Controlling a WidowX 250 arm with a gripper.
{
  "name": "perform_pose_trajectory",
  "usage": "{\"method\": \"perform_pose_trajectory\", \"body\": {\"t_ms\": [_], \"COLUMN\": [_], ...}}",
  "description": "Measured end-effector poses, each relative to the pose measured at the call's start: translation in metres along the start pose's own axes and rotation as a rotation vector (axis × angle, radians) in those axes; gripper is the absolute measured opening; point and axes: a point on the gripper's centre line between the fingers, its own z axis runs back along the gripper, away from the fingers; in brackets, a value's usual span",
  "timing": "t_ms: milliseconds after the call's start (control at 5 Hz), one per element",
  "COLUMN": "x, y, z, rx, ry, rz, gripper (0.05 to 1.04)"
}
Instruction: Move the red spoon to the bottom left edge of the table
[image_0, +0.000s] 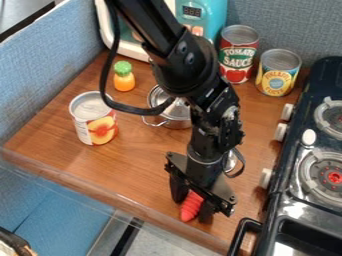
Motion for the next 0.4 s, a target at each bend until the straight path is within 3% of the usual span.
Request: {"method": "perform_pose_trajectory", "body": {"t_ms": [200, 400], "x": [0.0008, 0.0095], "y": [0.0007, 0.008], "z": [0.0007, 0.0046], "rx": [0.004, 0.014], "ry": [0.001, 0.008], "rz": [0.009, 0.049], "gripper": [0.427, 0.421]}}
